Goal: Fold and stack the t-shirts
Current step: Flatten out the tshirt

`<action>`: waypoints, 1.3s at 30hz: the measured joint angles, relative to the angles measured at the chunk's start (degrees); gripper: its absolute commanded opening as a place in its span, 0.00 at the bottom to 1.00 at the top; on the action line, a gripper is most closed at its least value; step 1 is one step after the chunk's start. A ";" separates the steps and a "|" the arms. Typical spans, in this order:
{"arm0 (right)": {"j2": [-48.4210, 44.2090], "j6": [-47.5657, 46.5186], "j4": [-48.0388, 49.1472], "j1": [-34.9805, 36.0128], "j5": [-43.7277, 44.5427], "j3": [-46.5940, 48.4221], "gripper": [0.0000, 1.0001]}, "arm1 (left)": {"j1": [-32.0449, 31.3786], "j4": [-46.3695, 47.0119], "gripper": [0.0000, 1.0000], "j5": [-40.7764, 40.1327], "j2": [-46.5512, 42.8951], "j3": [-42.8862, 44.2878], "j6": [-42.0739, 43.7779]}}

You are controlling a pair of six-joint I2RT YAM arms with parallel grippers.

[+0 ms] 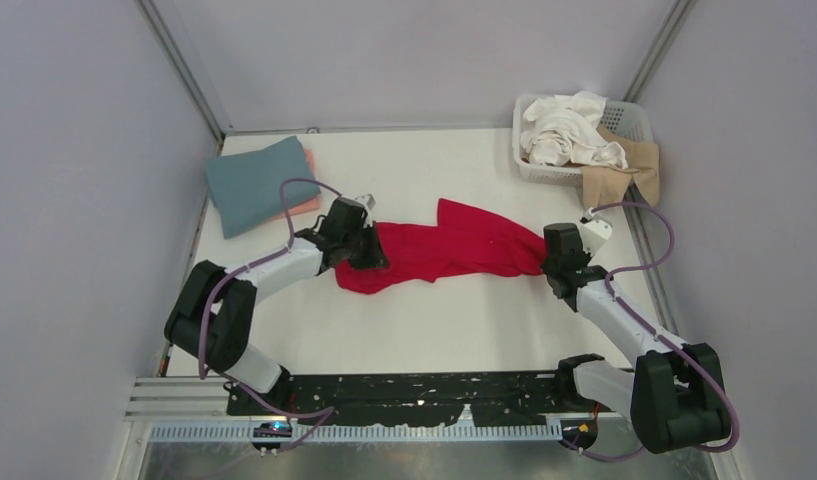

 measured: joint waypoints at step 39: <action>-25.73 -5.97 2.21 0.07 -44.54 55.32 0.06 | -0.37 -28.68 0.00 -14.32 -49.11 61.57 18.60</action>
